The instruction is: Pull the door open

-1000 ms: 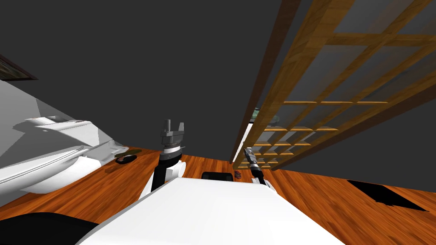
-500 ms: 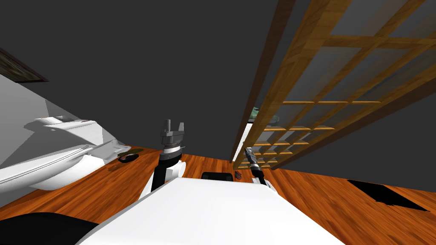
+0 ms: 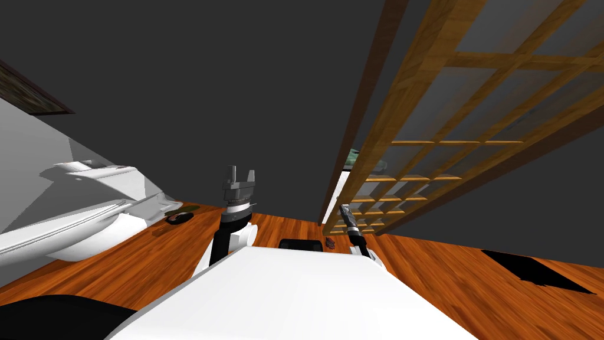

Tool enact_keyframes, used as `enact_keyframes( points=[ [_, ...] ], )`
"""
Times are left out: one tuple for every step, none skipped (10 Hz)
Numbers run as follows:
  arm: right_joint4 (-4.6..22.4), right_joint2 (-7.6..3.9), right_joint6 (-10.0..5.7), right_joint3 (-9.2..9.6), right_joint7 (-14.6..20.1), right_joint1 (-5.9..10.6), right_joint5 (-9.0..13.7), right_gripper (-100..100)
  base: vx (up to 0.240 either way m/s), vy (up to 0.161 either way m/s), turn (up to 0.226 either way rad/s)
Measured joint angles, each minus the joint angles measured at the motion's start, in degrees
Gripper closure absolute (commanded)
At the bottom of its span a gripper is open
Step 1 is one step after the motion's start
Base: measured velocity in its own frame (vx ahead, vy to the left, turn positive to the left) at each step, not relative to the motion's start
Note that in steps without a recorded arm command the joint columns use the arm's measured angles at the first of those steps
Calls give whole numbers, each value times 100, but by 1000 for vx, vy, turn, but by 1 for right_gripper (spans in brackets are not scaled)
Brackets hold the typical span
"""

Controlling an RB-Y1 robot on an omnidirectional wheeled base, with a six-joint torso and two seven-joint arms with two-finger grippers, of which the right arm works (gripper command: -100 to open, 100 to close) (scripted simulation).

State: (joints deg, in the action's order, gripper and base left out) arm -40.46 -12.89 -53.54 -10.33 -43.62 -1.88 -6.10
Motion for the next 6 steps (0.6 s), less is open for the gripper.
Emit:
enact_keyframes(
  points=[
    [165, 21, -86, -19, -48, 84, 7, 100, -1, 3, 28],
    [-217, 35, 93, 6, -16, -114, -8, 100, -2, 0, -11],
    [-42, 18, 74, -1, -10, 28, -3, 100, 0, 0, 0],
    [6, 27, 33, -10, -34, 46, -1, 100, -5, -13, 3],
    [-47, 47, 36, -8, -51, 3, -3, 100, 7, -10, -6],
    [71, 47, -40, -13, -65, 50, 1, 100, -24, -24, 11]
  ],
)
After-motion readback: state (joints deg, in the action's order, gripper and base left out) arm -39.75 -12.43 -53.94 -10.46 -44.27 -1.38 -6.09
